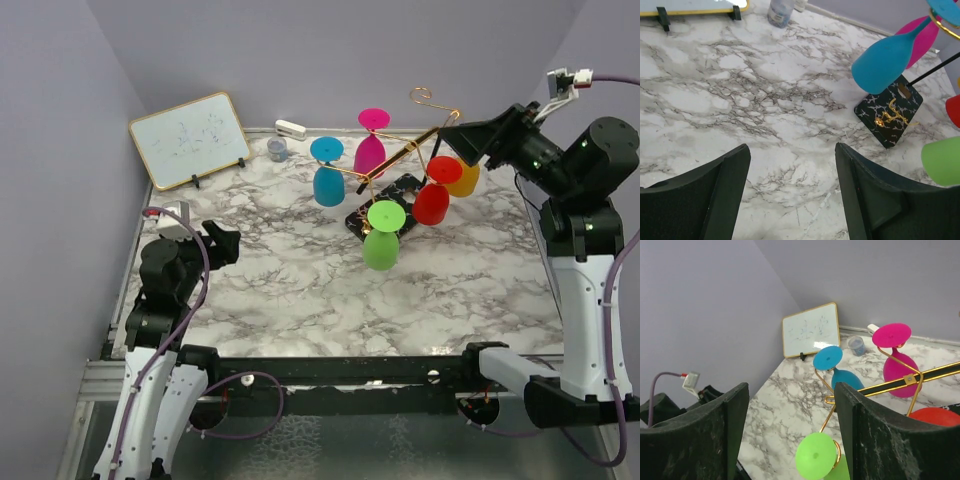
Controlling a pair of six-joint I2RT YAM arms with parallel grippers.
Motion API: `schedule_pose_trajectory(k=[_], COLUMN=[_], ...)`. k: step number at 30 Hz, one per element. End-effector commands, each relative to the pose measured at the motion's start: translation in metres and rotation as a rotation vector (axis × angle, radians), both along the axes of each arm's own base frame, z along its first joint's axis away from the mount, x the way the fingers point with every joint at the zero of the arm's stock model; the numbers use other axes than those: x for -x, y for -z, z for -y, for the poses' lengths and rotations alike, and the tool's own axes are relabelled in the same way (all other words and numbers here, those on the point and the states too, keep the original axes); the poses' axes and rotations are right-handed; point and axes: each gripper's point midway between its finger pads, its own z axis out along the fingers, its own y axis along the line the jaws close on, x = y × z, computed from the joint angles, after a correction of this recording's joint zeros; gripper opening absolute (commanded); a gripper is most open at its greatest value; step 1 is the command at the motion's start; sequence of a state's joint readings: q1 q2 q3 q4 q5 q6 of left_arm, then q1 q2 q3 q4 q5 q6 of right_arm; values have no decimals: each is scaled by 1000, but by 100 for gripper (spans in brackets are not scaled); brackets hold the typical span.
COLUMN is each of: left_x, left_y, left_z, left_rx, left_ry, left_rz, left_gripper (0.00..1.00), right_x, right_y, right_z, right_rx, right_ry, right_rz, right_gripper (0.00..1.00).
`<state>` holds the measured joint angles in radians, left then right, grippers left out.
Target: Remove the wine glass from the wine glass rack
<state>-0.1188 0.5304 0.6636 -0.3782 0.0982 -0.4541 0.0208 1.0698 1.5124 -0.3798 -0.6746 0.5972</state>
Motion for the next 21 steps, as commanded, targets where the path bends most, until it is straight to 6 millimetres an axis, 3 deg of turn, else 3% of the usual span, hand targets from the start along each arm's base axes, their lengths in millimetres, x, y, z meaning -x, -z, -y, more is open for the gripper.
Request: schedule_pose_trajectory(k=[1,7,10,13,16,21], left_x=[4,3,4,3,3,3], left_y=[-13,-10,-10,-9,-7,-7], left_z=[-11,-10,-10,-11,-11,-12], left_rx=[-12,-14,-14,-14,-15,-17], left_ry=[-50,-46,-49,-51,-54,-60], left_rz=[58,43,44,40,36,34], left_gripper=[71,71,70,70,70,70], right_x=[-35,-68,-89,-109,-125,-123], right_y=[2,-17,-14,-1,22,55], right_z=[7,21,29,42,70,126], right_rx=[-7,-29,-67,-126,-218,-362], right_ry=[68,176,236,300,353,419], right_rz=[-92,-119,-187,-298,-440,-545], right_gripper=[70,73,71,65,61,57])
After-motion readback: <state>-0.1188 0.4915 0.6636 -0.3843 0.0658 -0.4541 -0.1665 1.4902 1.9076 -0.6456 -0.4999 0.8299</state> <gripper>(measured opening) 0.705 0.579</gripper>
